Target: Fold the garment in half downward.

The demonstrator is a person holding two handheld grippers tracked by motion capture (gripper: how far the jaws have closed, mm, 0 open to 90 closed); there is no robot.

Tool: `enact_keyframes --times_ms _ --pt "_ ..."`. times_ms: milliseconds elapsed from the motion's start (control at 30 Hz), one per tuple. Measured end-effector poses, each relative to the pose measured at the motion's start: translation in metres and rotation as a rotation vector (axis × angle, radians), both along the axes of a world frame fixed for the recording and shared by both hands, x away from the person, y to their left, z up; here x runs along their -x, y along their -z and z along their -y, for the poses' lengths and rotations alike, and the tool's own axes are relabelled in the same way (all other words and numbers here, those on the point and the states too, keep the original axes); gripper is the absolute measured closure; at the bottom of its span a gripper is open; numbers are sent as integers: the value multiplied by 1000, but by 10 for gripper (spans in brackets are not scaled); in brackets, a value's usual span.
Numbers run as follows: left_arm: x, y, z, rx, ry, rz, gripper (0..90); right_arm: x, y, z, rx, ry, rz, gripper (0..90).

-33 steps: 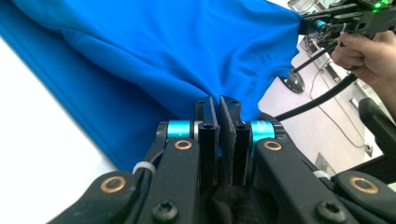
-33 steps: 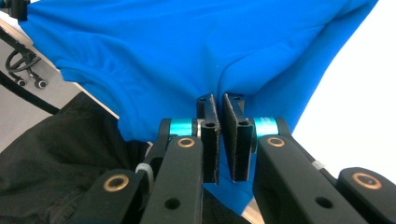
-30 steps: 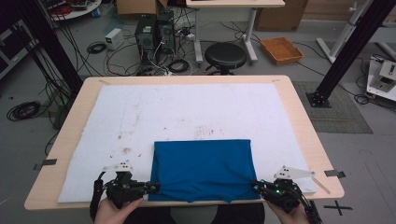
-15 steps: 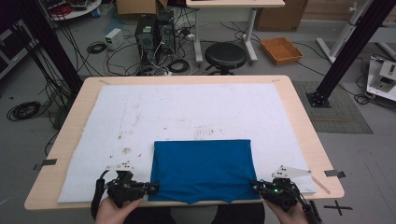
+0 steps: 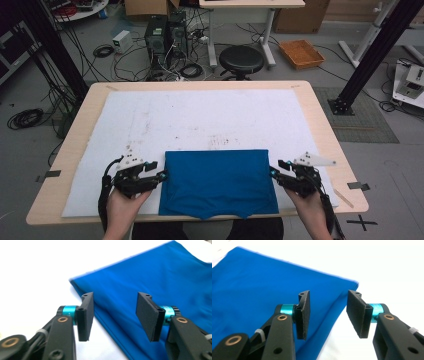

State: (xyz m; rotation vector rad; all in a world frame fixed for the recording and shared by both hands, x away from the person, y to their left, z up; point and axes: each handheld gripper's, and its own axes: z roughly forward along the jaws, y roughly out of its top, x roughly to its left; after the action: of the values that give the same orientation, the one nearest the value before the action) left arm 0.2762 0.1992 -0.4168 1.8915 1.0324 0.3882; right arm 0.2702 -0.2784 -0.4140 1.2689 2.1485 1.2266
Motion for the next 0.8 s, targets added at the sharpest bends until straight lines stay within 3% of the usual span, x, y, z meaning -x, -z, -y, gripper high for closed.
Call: enact_keyframes --times_ms 133,300,400,467,533,600,800 --pt "-31 3 4 -23 -24 20 473 -40 1 -8 21 45 -14 543" --pt "-61 17 12 -120 -45 -1 477 -78 13 -17 40 63 -82 555" --pt "-69 25 14 -147 -28 -55 539 -86 21 -19 75 56 -113 592" --pt "-72 29 15 -161 -11 -79 647 -87 26 -20 89 33 -128 692" --pt "-73 29 14 -154 5 -66 765 -87 29 -21 116 15 -135 817" --pt "-75 28 14 -140 -1 -68 853 -88 30 -21 126 5 -121 863" --pt "-87 24 14 -136 -5 -55 876 -97 27 -21 93 13 -102 869"
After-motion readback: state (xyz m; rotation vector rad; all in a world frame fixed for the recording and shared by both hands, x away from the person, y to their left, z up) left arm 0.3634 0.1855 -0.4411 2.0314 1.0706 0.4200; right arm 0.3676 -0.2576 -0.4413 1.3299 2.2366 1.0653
